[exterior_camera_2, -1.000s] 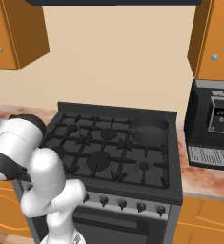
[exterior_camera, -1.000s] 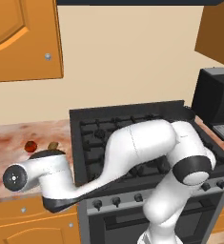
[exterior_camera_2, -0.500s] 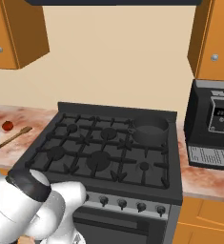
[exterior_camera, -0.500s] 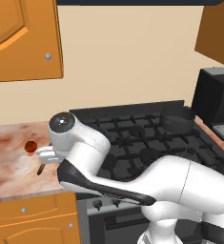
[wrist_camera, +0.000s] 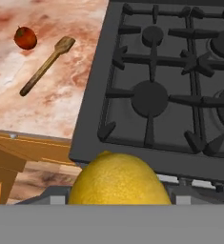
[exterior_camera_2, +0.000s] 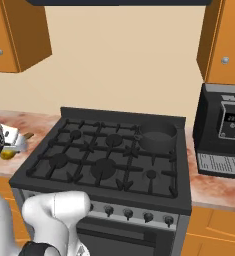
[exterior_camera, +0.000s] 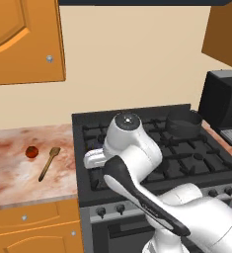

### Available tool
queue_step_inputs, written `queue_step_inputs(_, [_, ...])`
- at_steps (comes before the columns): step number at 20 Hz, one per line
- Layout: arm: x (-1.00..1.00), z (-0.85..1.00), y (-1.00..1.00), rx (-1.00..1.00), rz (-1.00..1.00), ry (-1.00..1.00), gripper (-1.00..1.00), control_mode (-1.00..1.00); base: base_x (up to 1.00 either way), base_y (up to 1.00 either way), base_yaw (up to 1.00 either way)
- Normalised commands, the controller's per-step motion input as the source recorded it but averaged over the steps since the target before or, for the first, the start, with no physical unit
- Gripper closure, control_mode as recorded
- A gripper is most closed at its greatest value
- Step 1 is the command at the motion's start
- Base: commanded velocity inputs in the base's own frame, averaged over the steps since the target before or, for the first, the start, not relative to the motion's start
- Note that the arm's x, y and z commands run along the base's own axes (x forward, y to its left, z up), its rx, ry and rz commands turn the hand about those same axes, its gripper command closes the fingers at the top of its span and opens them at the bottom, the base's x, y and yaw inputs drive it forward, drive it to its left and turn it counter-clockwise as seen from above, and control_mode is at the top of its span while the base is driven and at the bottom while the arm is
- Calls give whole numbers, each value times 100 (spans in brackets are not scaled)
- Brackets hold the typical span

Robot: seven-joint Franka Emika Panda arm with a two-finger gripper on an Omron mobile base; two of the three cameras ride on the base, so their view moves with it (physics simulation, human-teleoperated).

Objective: Put the lemon and tomato in the pot. Retrieve the spatula and lightly stir the vegetables in the pot.

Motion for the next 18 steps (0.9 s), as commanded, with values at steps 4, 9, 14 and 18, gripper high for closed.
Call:
queue_step_inputs(4, [-4, 0, -100, 0, 5, 0, 100, -100, 0, 0, 0])
queue_step_inputs(9, [4, 0, -100, 0, 0, 4, 100, -100, 0, 0, 0])
queue_step_inputs(14, [29, 10, -100, 0, -2, 7, 100, -100, 0, 0, 0])
queue_step_inputs(18, [24, 41, -100, 2, -6, 16, 100, -100, 0, 0, 0])
